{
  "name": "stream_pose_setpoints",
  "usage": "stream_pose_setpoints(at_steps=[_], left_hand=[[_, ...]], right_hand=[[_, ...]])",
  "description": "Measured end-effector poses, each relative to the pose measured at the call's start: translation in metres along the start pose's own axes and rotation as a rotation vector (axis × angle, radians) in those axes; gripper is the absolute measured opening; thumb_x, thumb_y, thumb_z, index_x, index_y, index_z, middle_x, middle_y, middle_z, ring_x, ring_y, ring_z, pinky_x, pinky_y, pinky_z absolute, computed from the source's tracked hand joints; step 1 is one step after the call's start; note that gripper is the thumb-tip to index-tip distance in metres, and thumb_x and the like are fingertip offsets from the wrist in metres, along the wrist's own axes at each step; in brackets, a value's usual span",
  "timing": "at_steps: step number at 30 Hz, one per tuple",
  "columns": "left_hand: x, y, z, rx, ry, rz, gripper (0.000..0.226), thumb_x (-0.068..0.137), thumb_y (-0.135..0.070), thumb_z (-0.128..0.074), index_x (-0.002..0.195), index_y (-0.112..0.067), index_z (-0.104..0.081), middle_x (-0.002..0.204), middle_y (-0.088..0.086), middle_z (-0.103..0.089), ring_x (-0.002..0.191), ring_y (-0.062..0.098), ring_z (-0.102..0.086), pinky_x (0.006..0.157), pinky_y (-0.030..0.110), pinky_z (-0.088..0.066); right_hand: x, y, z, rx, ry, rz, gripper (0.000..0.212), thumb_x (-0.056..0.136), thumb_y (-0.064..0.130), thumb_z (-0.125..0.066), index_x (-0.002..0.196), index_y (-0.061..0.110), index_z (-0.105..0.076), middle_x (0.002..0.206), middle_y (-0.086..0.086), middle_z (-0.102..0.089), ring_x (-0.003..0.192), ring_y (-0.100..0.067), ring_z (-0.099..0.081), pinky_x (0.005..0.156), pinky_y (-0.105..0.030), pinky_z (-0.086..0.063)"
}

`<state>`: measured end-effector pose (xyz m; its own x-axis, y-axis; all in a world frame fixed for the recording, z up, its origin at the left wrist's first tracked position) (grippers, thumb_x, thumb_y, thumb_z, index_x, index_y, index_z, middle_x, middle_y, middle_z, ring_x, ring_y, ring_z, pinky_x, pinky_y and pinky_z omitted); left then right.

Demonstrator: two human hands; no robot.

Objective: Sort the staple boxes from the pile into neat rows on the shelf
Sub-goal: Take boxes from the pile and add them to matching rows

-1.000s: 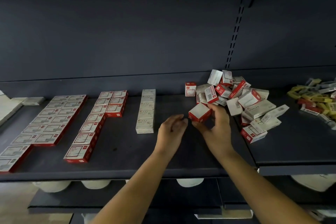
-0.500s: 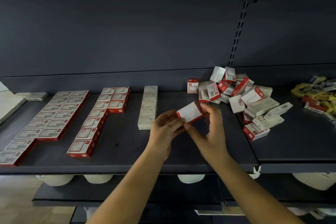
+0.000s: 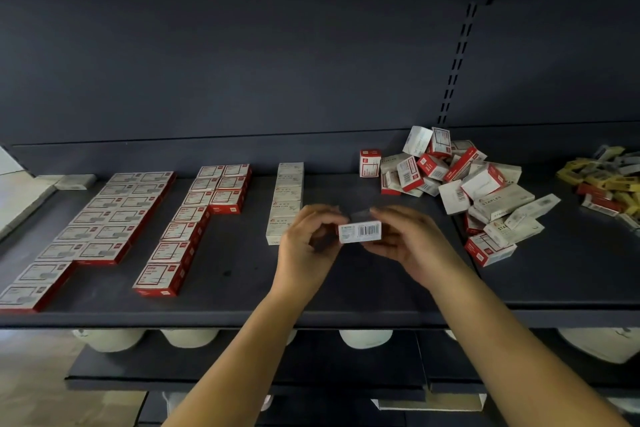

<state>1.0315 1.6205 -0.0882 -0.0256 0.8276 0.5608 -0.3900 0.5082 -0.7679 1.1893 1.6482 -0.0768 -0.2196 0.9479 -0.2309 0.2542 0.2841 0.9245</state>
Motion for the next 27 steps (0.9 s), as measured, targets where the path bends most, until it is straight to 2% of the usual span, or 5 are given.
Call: stream_pose_setpoints(at_steps=[5,8,11,20,27], left_hand=[[-0.001,0.002,0.004,-0.446,-0.014,0.314,0.043,0.067,0.022,-0.056,0.096,-0.009,-0.063,0.103,0.001,-0.066,0.102,0.016,-0.063,0.082,0.028,-0.053],[0.001,0.008,0.008,-0.777,-0.040,0.591,0.047,0.068,0.007,-0.064,0.113,-0.004,-0.058,0.114,0.020,-0.061,0.109,0.030,-0.060,0.087,0.038,-0.054],[0.000,0.006,0.008,-0.747,-0.012,0.703,0.047,0.074,-0.016,-0.065,0.118,-0.001,-0.058,0.112,0.020,-0.065,0.106,0.030,-0.063,0.084,0.036,-0.056],[-0.004,0.014,0.017,-0.676,-0.010,0.671,0.021,0.079,0.001,-0.062,0.096,-0.010,-0.066,0.090,0.005,-0.073,0.091,0.019,-0.069,0.085,0.032,-0.055],[0.009,0.028,0.046,-0.609,-0.042,0.603,0.033,0.081,0.012,-0.058,0.103,-0.013,-0.065,0.082,0.001,-0.071,0.084,0.016,-0.067,0.071,0.024,-0.053]], right_hand=[[-0.001,-0.006,-0.002,0.119,-0.009,0.090,0.013,0.086,0.002,-0.055,0.096,0.004,-0.064,0.090,-0.013,-0.070,0.082,-0.023,-0.069,0.064,-0.028,-0.056],[0.000,-0.008,-0.003,0.117,-0.013,0.140,0.016,0.084,-0.002,-0.056,0.098,0.003,-0.062,0.093,-0.014,-0.070,0.087,-0.025,-0.069,0.069,-0.031,-0.057],[0.000,-0.010,-0.005,0.086,-0.019,0.171,0.019,0.082,-0.007,-0.057,0.095,0.006,-0.062,0.087,-0.010,-0.071,0.085,-0.022,-0.069,0.073,-0.031,-0.058],[0.003,-0.022,-0.019,0.041,-0.021,0.159,0.021,0.080,-0.006,-0.061,0.093,0.010,-0.063,0.086,-0.006,-0.071,0.086,-0.019,-0.068,0.073,-0.027,-0.057],[0.013,-0.017,-0.037,-0.070,-0.071,0.209,0.014,0.086,0.005,-0.059,0.094,0.014,-0.065,0.097,-0.006,-0.069,0.095,-0.019,-0.065,0.085,-0.032,-0.051]])
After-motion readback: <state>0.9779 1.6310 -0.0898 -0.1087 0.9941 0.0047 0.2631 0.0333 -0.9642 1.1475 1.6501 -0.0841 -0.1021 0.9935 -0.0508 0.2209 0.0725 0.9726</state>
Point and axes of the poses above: each hand's wrist, its own x-axis towards the middle knuckle, its own z-axis out of the back of the hand, y = z × x, the point moved 2 cm from there along x, towards the middle knuckle
